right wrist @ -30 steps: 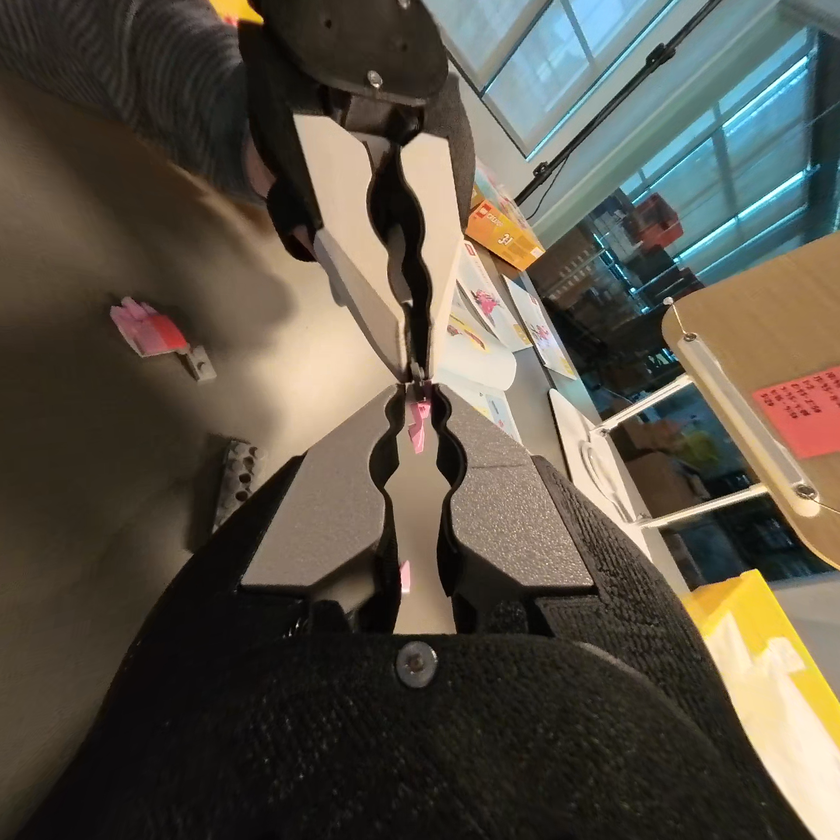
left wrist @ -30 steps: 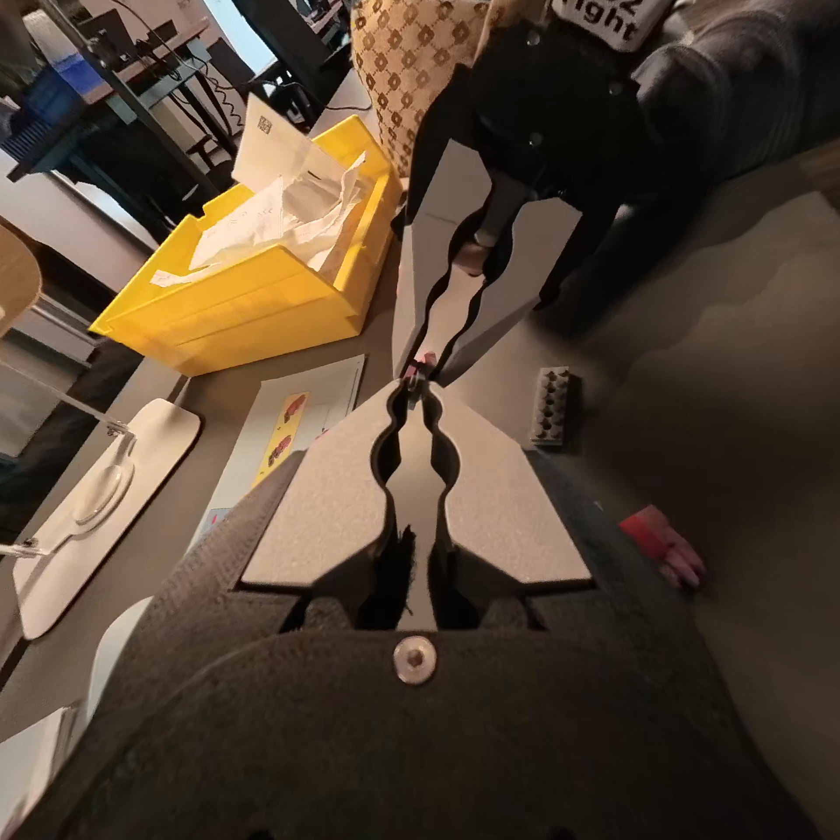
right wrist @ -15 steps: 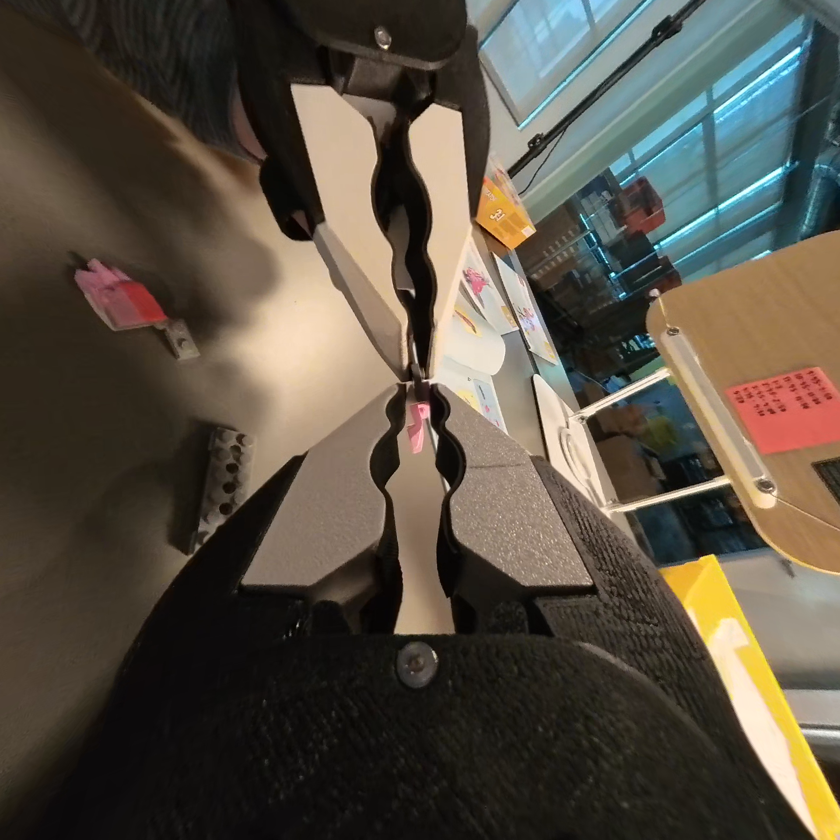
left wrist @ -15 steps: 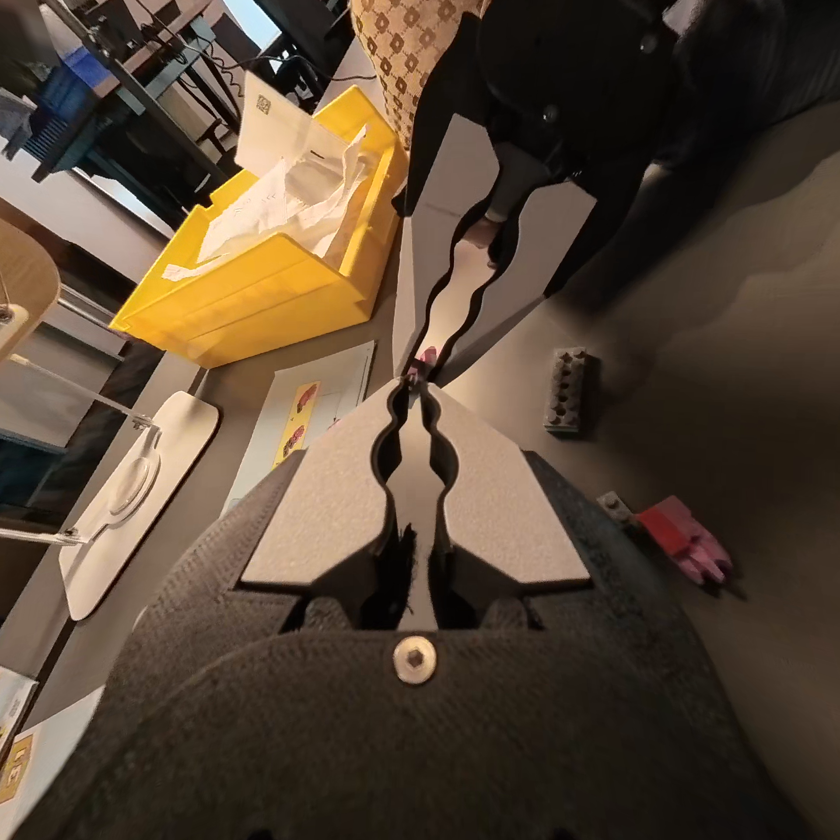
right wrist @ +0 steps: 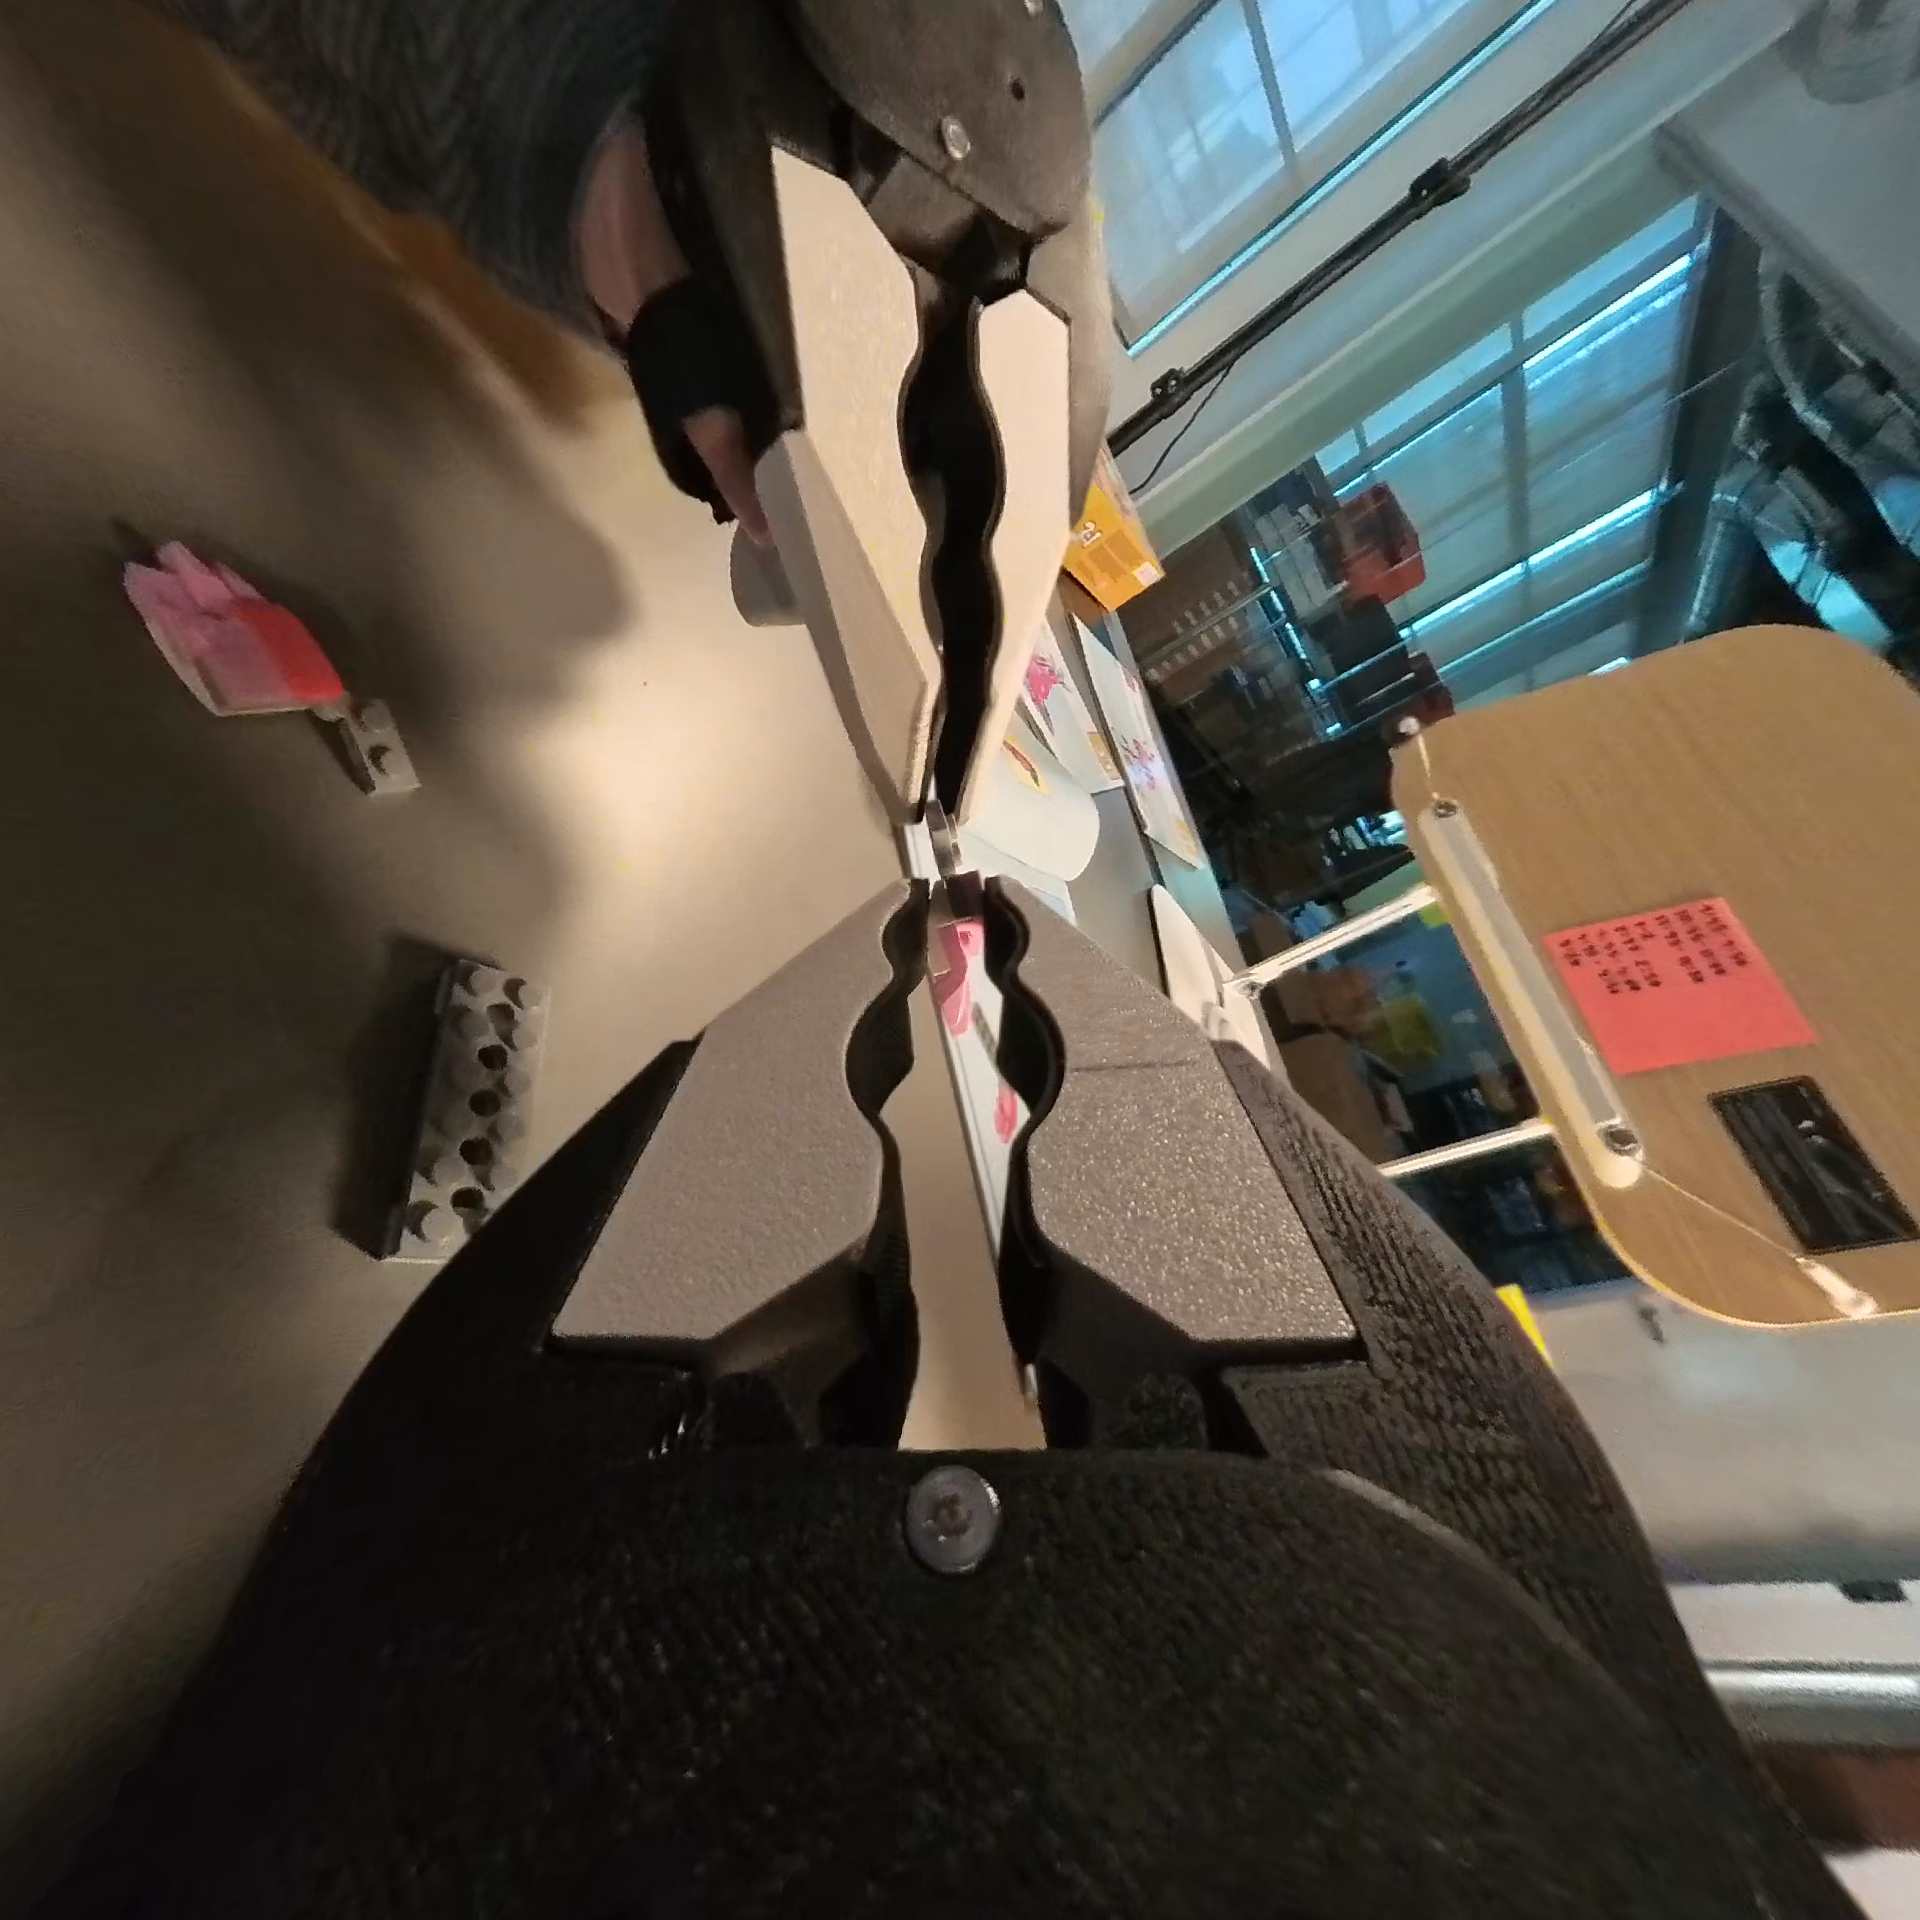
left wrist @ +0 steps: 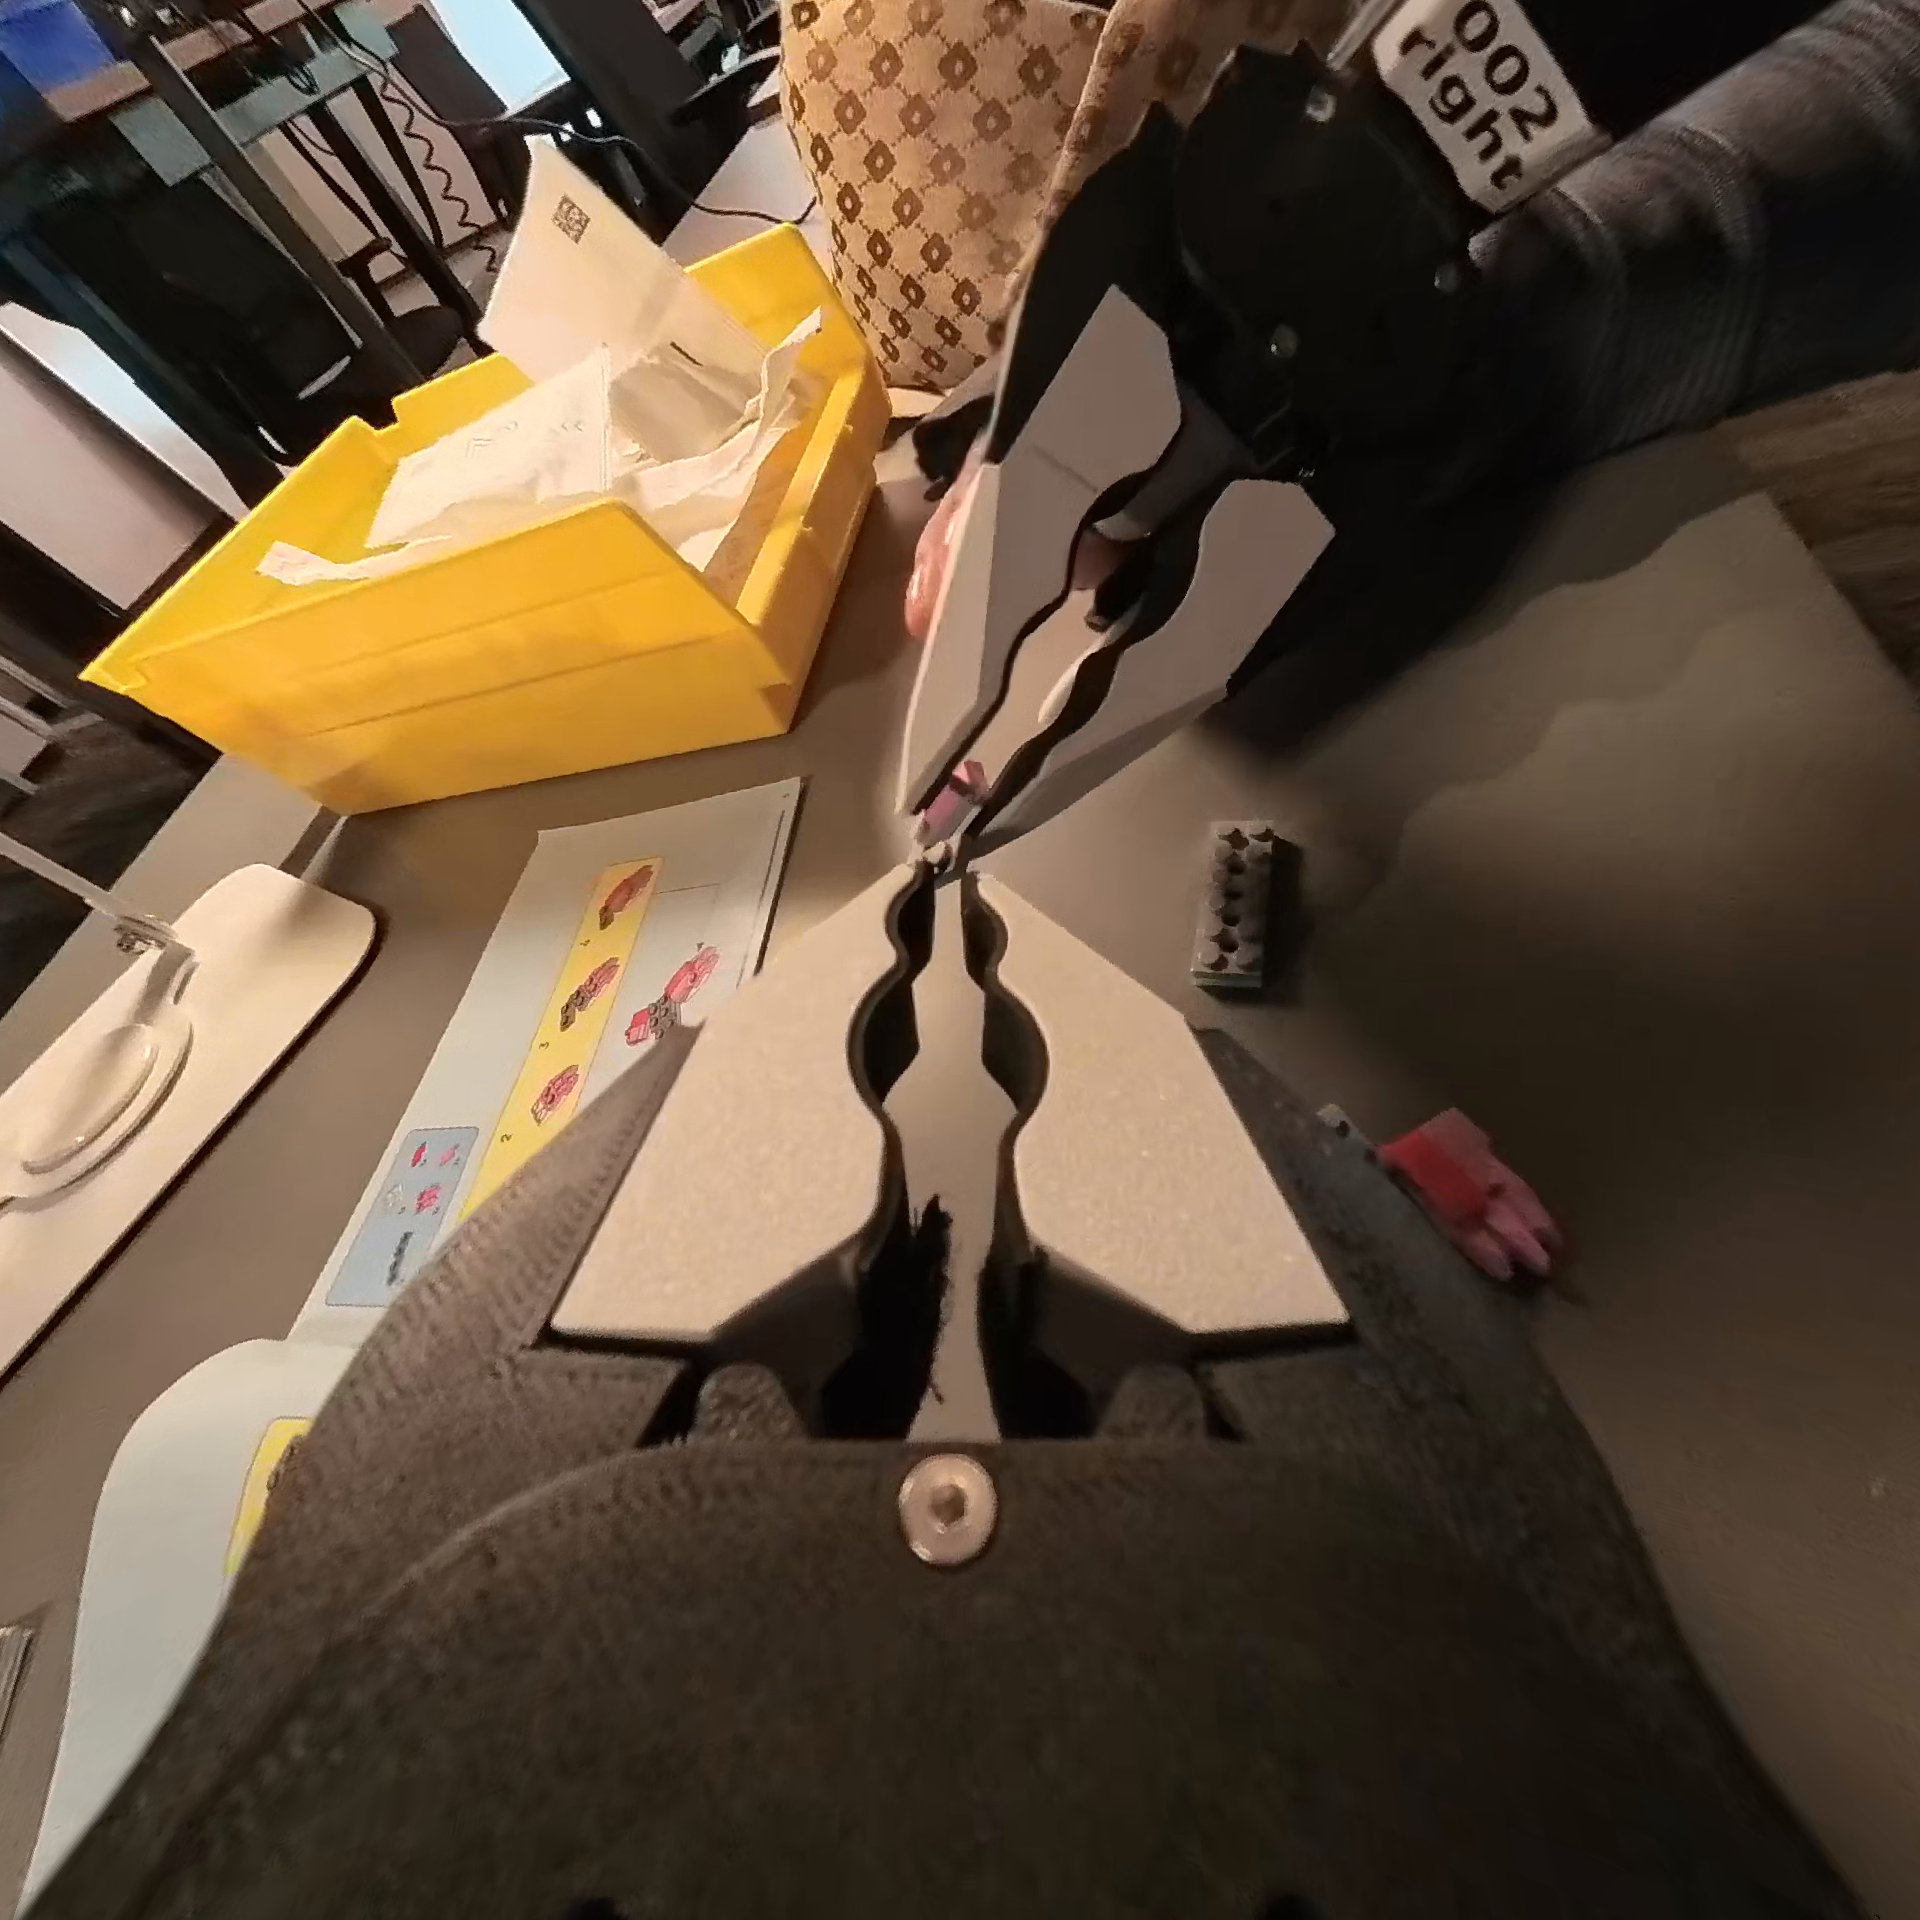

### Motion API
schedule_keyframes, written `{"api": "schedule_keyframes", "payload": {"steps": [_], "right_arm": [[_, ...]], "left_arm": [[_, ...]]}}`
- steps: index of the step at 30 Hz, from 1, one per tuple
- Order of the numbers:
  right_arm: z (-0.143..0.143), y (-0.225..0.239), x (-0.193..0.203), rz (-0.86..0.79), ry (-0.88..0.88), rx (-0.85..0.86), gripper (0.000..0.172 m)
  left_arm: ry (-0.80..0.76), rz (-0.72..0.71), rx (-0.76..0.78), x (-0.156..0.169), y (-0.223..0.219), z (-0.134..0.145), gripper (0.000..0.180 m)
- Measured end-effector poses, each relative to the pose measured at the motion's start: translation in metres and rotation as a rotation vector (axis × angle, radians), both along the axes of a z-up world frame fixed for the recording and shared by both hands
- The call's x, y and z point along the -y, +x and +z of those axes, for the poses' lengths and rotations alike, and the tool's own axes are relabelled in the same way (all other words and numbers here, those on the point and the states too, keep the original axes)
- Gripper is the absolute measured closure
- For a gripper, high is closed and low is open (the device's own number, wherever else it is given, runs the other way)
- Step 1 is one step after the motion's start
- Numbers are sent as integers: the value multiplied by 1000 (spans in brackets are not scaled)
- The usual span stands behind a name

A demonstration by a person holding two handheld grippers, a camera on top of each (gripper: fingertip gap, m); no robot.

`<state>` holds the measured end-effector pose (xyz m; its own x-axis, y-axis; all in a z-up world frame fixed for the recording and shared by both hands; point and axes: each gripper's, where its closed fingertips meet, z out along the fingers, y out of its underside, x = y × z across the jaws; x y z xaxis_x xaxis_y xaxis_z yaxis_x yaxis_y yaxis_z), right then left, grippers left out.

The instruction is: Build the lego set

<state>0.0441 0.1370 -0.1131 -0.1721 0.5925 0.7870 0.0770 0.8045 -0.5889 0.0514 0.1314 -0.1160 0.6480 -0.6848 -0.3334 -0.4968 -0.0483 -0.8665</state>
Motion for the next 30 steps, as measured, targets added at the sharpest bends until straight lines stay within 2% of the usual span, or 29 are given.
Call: {"api": "schedule_keyframes", "payload": {"steps": [6,8,11,12,15,18,21,26,30], "right_arm": [[11,4,-10,-28,40,-57,164],[19,6,-13,-35,35,-92,164],[22,7,-9,-24,97,-127,164],[22,7,-6,-17,125,-137,164],[21,7,1,-2,211,-160,164],[19,7,6,17,247,-164,164],[18,7,8,27,262,-165,164],[14,7,8,29,286,-149,164],[15,8,9,38,286,-156,164]], "left_arm": [[-23,31,-31,-1,-16,-6,180],[-49,30,67,-1,-15,-1,180],[-118,-3,265,0,-5,10,151],[-142,-21,326,1,-1,13,147],[-215,-69,471,2,8,18,147],[-283,-96,545,3,12,17,151],[-321,-98,557,2,12,14,160],[-327,-26,485,-4,3,4,173],[-327,-18,489,-4,0,4,174]]}}
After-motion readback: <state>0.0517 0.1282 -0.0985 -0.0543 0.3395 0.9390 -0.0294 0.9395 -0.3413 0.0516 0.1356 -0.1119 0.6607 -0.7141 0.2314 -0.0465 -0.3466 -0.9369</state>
